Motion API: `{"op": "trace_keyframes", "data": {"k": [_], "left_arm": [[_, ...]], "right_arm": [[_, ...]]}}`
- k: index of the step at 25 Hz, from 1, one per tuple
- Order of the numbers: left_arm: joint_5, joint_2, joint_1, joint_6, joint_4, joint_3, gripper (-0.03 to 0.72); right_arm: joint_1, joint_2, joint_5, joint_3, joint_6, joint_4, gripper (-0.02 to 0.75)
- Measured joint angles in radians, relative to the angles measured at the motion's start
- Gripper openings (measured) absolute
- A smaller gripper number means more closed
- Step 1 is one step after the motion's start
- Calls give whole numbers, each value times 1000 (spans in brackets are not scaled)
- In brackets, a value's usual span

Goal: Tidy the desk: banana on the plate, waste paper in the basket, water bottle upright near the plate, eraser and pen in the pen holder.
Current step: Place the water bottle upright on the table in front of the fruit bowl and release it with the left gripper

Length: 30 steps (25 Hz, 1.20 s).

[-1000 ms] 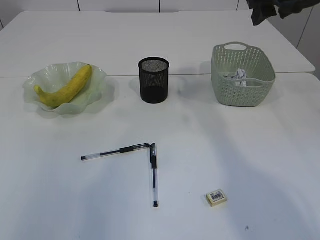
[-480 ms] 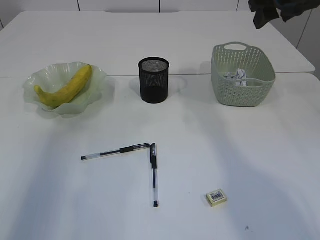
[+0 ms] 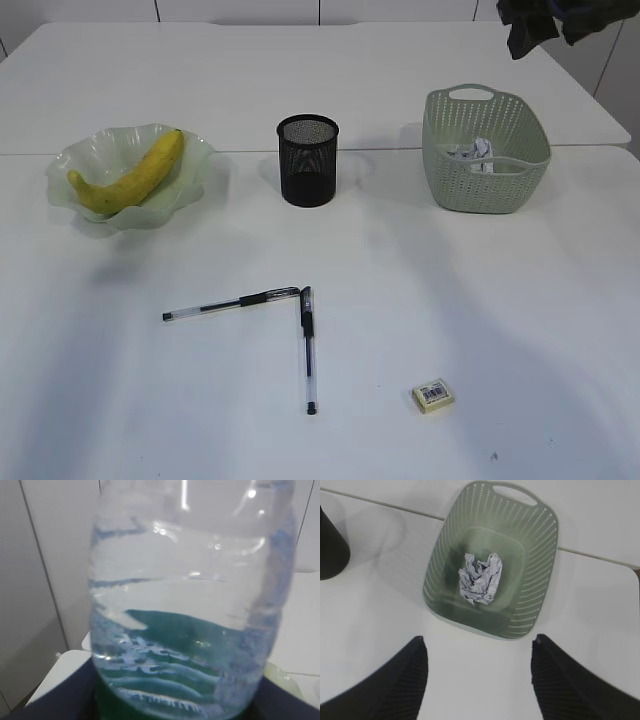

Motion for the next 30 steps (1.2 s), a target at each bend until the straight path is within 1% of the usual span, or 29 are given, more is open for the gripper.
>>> {"op": "trace_keyframes", "data": {"k": [5,13,30], "left_arm": [[-31,0,0,0,-8,0,376],[-80,0,0,0,-59,0,376],[-69,2,0,0,-61,0,376]], "right_arm": [[0,0,0,0,1,0,485],[0,0,2,0,1,0,485],[0,0,2,0,4,0,485]]}}
